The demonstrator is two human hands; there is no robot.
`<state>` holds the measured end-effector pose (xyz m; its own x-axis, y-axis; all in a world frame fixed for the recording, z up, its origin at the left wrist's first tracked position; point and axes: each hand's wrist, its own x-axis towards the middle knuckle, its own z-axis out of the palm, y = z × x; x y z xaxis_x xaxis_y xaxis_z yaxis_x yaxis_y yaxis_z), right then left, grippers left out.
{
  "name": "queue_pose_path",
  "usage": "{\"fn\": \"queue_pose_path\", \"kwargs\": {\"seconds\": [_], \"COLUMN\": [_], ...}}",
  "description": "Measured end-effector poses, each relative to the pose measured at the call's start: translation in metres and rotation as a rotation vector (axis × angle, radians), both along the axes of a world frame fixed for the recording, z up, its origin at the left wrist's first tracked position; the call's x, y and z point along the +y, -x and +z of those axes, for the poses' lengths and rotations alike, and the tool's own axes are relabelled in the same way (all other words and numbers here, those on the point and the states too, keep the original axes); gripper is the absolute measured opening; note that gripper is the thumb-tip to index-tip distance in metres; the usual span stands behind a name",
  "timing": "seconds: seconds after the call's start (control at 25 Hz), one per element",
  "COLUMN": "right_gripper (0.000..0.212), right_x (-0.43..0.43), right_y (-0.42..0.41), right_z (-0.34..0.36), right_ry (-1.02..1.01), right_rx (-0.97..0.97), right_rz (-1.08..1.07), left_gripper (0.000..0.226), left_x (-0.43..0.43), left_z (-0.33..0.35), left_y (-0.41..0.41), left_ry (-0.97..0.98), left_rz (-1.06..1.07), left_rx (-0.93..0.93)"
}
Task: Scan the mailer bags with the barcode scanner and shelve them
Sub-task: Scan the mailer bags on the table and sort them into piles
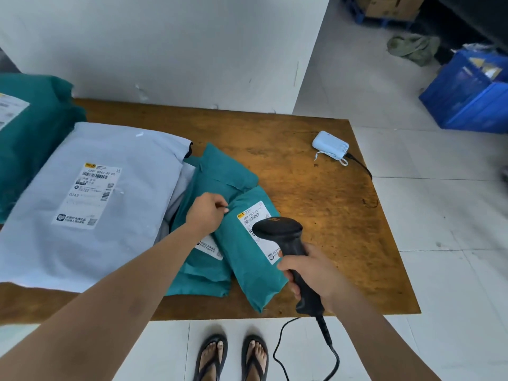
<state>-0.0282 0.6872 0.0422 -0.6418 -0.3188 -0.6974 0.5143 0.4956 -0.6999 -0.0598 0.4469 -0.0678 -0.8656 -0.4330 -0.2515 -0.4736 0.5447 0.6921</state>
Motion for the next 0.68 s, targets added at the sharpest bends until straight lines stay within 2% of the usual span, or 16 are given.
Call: {"fn": "queue_pose_path", "kwargs": {"seconds": [0.2,0.52,0.68], "right_gripper": [0.006,0.010,0.024], "right_x": [0.002,0.004,0.009], "right_y": [0.005,0.008,0.025], "right_z": [0.002,-0.004,-0.023], "right_ry": [0.002,0.012,-0.072], "right_rx": [-0.009,0.037,0.121], "right_rz": [0.029,0.006,-0.076], "left_gripper": [0.009,0.011,0.040], "left_x": [-0.001,0.000,0.017], "left_z": [0.000,0.004,0.021], "left_y": [-0.002,-0.003,-0.021], "left_ry": [-0.016,-0.016,0.091], "left_rz": [0.010,0.022,0.160], "left_rx": [0.031,0.028,-0.011]}}
